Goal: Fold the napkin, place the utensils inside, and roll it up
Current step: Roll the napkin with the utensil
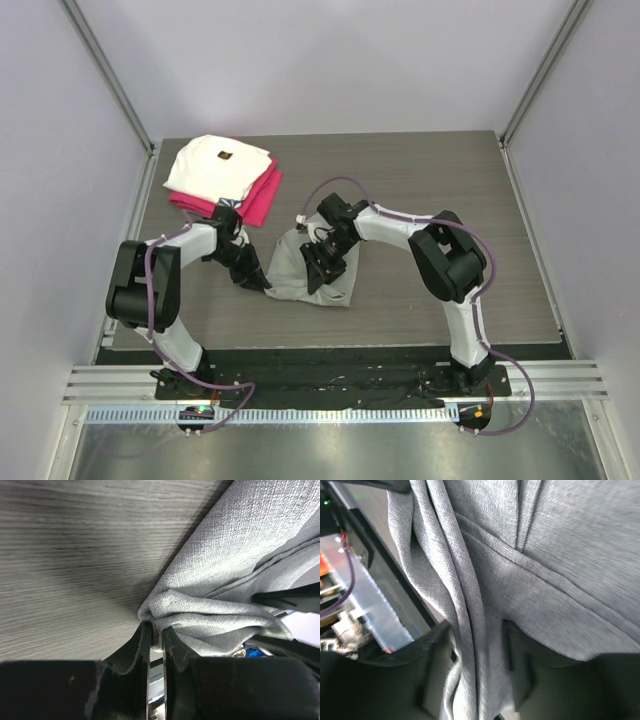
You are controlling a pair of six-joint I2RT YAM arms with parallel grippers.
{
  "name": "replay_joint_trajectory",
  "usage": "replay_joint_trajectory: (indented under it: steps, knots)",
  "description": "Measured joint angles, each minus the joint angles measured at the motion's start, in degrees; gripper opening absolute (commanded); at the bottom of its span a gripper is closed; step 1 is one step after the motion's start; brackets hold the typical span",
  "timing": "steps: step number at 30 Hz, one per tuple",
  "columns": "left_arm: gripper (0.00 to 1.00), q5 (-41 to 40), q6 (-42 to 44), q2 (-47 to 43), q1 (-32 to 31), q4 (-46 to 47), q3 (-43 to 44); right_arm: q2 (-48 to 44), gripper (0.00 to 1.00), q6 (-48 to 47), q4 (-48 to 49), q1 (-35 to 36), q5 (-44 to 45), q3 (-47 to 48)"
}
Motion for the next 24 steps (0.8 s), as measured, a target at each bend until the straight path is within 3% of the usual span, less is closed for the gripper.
replay_joint_trajectory:
  steps: [8, 14, 17, 24]
  knots:
    - [0.14, 0.09, 0.61, 1.88, -0.02, -2.47, 2.45, -8.87, 0.70, -1.73, 0.55, 1.68, 11.45, -0.02]
    - [0.14, 0.22, 1.31, 2.40, -0.04, -3.13, 2.99, -17.66, 0.67, -5.99, 3.67, 10.01, 21.79, -0.66]
    - [0.11, 0.46, 1.44, 2.82, -0.04, -3.43, 3.28, -17.84, 0.54, -7.39, 4.85, 14.56, 23.32, -0.79]
    - [0.12, 0.55, 1.51, 3.06, -0.07, -3.82, 3.58, -12.13, 0.53, -7.87, 4.92, 16.79, 24.83, -1.09]
